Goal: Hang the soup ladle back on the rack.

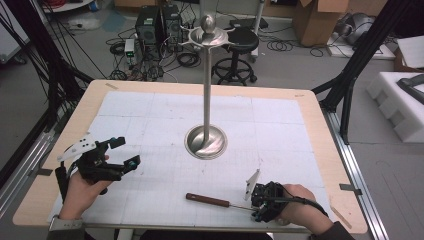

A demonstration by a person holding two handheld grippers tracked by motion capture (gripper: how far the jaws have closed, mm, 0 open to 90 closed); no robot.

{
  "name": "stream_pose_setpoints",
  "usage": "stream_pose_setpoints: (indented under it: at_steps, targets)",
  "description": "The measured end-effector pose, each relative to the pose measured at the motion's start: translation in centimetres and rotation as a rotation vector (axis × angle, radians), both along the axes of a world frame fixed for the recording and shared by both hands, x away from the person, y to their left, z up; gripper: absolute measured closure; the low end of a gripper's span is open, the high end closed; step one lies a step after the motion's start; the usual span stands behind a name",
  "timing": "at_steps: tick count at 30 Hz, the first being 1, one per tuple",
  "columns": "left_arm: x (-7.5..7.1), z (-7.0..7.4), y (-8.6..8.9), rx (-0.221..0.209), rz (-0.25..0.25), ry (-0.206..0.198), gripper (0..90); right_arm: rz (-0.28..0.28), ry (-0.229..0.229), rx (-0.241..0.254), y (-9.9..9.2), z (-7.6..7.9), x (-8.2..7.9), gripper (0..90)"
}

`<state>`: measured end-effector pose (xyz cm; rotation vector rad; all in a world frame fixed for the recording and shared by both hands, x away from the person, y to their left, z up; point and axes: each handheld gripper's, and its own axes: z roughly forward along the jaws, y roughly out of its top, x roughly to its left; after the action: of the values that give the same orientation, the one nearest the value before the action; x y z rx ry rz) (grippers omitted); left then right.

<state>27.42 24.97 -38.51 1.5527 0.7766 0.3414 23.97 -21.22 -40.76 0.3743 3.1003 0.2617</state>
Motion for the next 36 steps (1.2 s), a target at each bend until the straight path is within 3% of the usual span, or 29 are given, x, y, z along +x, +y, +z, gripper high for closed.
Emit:
stream_pose_setpoints:
  at_steps: [5, 11, 19, 24, 28, 29, 30, 36]
  targets:
    - [0.0, -0.1, -0.1, 0.004, -0.002, 0.005, 1.9, -0.006, -0.011, -0.020, 0.2, 0.0, -0.2, 63.5]
    - [0.0, -0.1, 0.0, -0.002, 0.001, 0.005, 1.9, 0.018, -0.004, -0.024, 0.5, 0.1, 0.0, 82.4]
    - [0.0, -0.1, -0.1, 0.000, -0.002, 0.010, 1.9, -0.002, -0.012, -0.038, 0.7, 0.1, -0.2, 84.1]
    - [0.1, -0.2, 0.0, -0.003, 0.005, 0.011, 1.8, -0.047, 0.000, 0.013, 0.0, 0.2, 0.1, 84.3]
    - [0.1, -0.2, 0.0, 0.001, 0.002, 0.015, 1.9, -0.088, -0.026, 0.066, -0.9, 0.8, 0.3, 84.3]
    - [0.1, -0.2, -0.1, 0.003, 0.003, 0.012, 1.9, -0.104, -0.042, 0.103, -1.5, 1.3, 0.3, 84.3]
    - [0.1, -0.2, -0.1, 0.004, 0.003, 0.012, 1.9, -0.104, -0.042, 0.103, -1.5, 1.3, 0.3, 84.3]
    - [0.1, -0.2, -0.1, 0.002, 0.003, 0.008, 1.9, -0.139, -0.078, 0.208, -3.1, 2.4, 0.4, 84.3]
